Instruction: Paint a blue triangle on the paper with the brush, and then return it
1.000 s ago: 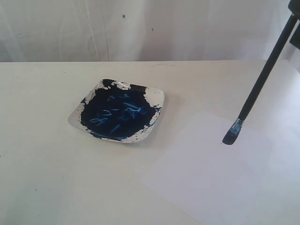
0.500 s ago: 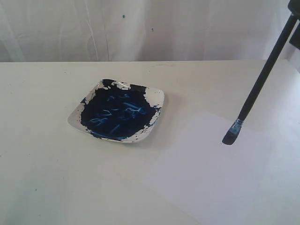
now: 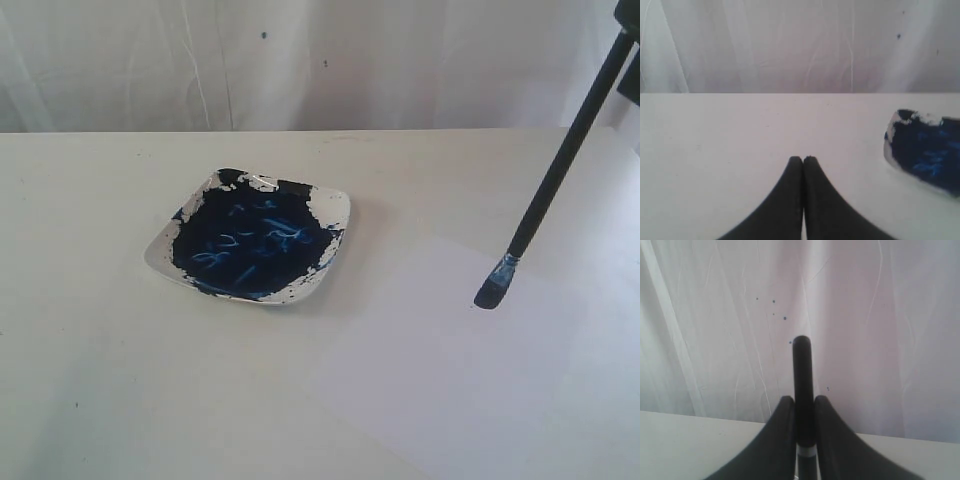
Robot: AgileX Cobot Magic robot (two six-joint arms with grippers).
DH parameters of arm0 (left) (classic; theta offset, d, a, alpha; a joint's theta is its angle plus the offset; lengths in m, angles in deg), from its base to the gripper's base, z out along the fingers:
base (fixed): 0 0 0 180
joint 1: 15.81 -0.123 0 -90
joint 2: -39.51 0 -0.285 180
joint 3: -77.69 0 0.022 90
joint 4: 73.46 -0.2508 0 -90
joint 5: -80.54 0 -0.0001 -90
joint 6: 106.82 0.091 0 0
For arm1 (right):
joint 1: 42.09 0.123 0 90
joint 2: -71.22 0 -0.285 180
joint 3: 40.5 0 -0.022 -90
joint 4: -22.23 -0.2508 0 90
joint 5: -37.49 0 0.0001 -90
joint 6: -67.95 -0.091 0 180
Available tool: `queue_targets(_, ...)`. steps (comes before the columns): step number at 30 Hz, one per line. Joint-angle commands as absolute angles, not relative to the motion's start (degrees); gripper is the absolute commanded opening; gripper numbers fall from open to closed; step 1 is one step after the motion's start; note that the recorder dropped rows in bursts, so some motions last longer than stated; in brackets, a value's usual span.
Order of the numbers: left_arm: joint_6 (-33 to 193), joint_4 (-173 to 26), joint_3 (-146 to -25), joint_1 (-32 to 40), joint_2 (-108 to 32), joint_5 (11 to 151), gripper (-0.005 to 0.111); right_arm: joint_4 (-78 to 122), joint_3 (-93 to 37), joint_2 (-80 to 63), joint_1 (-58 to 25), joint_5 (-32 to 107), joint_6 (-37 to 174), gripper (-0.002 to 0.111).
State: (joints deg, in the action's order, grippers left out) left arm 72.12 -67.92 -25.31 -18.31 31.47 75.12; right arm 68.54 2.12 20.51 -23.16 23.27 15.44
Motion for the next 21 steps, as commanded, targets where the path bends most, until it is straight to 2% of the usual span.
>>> queue_targets(1,51.6,-67.1,-25.1,-17.8,31.7,70.5,0.0,68.5,2.5,20.9,-23.3,23.2,15.2,0.0)
queue_targets(3,39.5,-69.5,-25.1,-17.8,31.7,69.9,0.0,68.5,2.5,20.9,-23.3,23.2,15.2,0.0)
queue_targets(6,25.1,-89.0,-26.7,-17.3,31.7,73.4,0.0,68.5,2.5,20.9,-23.3,23.1,15.2,0.0)
queue_targets(8,17.1,-104.2,-29.1,-16.6,28.2,70.0,0.0,68.5,2.5,20.9,-23.3,23.1,15.2,0.0)
queue_targets(10,21.2,-112.7,-31.0,-16.7,23.4,67.2,0.0,68.5,2.5,20.9,-23.3,23.1,15.2,0.0)
queue_targets(14,38.4,-113.9,-38.9,-16.8,8.6,65.7,0.0,68.5,2.5,20.9,-23.3,23.0,15.2,0.0)
queue_targets(16,39.8,-114.5,-43.4,-16.8,3.6,72.4,0.0,68.5,2.5,20.9,-23.3,22.9,15.2,0.0)
queue_targets(19,46.4,-115.7,-53.6,-16.8,-8.0,95.9,0.0,68.5,2.5,20.9,-23.3,22.9,15.2,0.0)
queue_targets(21,48.7,-109.4,-57.3,-15.8,-12.6,102.0,0.0,68.5,2.5,20.9,-23.3,22.9,15.2,0.0)
